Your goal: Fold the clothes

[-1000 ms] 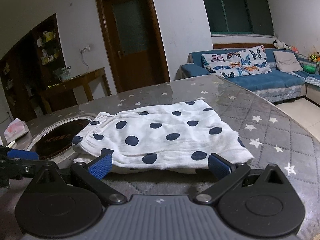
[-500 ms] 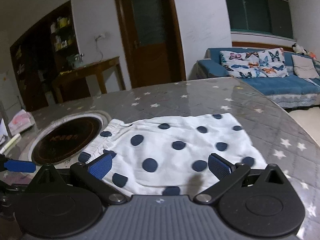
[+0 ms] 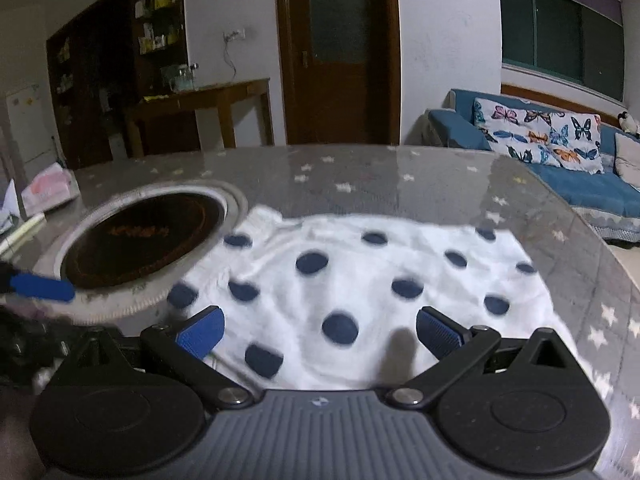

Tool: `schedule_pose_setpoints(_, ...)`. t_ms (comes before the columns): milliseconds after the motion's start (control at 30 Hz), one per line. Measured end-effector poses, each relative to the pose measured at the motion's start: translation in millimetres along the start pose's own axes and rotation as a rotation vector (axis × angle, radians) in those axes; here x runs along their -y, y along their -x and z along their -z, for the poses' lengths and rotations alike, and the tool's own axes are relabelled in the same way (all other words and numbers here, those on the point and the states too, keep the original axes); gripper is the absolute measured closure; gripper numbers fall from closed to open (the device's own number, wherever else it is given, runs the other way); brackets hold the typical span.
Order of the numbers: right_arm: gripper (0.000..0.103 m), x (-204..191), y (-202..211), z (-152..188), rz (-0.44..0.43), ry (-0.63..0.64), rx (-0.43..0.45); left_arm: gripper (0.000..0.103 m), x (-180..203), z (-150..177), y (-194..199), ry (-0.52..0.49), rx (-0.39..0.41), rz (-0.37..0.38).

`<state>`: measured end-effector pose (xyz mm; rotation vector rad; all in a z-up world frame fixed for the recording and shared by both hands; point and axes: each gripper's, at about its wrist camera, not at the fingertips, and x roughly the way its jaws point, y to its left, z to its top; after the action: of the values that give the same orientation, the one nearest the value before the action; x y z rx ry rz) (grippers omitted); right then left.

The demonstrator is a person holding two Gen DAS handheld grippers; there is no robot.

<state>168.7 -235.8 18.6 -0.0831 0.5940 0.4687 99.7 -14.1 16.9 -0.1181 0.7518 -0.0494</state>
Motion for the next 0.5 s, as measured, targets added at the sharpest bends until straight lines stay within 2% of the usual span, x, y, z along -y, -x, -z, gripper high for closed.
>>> schedule_pose_setpoints(167,0.0,18,-21,-25,-0.035,-0.047,-0.012,0.0,-1,-2,-4,0.007,-0.01,0.001)
schedule_pose_setpoints(300,0.0,27,-42,-38,-0.019,-0.074,-0.06,0.0,-1,-5,-8,0.008,-0.019,-0.005)
schedule_pose_setpoints(400,0.0,28,-56,-38,-0.006,-0.064,-0.109,0.0,3,-8,-12,-0.007,-0.024,-0.004)
schedule_pose_setpoints(500,0.0,28,-53,-33,-0.006,-0.063,-0.103,0.0,10,-10,-15,-0.028,-0.027,0.001)
